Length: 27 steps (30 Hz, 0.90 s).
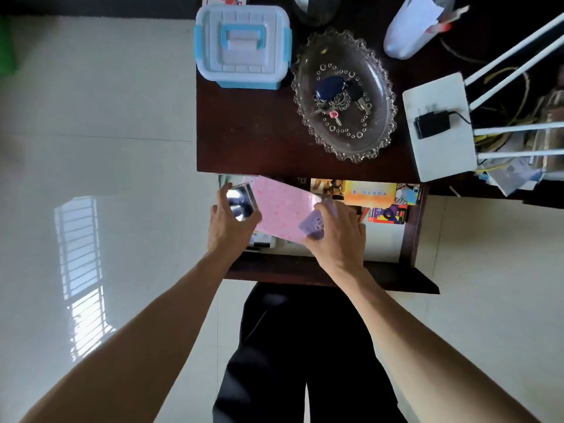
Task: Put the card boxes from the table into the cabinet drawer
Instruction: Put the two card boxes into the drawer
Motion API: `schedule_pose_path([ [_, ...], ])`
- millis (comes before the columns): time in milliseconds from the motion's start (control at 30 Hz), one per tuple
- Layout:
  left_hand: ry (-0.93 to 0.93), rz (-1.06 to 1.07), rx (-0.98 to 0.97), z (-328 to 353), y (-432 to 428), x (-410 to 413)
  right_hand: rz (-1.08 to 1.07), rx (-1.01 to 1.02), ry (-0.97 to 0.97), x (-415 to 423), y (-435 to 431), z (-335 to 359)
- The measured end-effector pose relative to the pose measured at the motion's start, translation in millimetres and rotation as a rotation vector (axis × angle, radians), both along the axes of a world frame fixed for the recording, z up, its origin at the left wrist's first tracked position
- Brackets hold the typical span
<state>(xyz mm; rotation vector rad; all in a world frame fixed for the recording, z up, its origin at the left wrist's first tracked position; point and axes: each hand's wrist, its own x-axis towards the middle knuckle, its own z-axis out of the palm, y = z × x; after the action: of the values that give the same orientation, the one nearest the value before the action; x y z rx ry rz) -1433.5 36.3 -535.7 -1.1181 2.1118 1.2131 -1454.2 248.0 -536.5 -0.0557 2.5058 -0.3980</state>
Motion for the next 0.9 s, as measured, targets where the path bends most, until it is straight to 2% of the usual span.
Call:
schedule_pose_path([
  [233, -0.048, -0.158, 0.006, -28, 57, 39, -0.393, 0.063, -0.076, 43, 71, -27],
  [500, -0.071, -0.289, 0.04, -70, 100, 47, -0.579, 0.127, -0.195, 42, 119, -71],
  [900, -0.055, -0.365, 0.054, -97, 112, 49, -0.69, 0.195, -0.209, 21, 135, -130],
])
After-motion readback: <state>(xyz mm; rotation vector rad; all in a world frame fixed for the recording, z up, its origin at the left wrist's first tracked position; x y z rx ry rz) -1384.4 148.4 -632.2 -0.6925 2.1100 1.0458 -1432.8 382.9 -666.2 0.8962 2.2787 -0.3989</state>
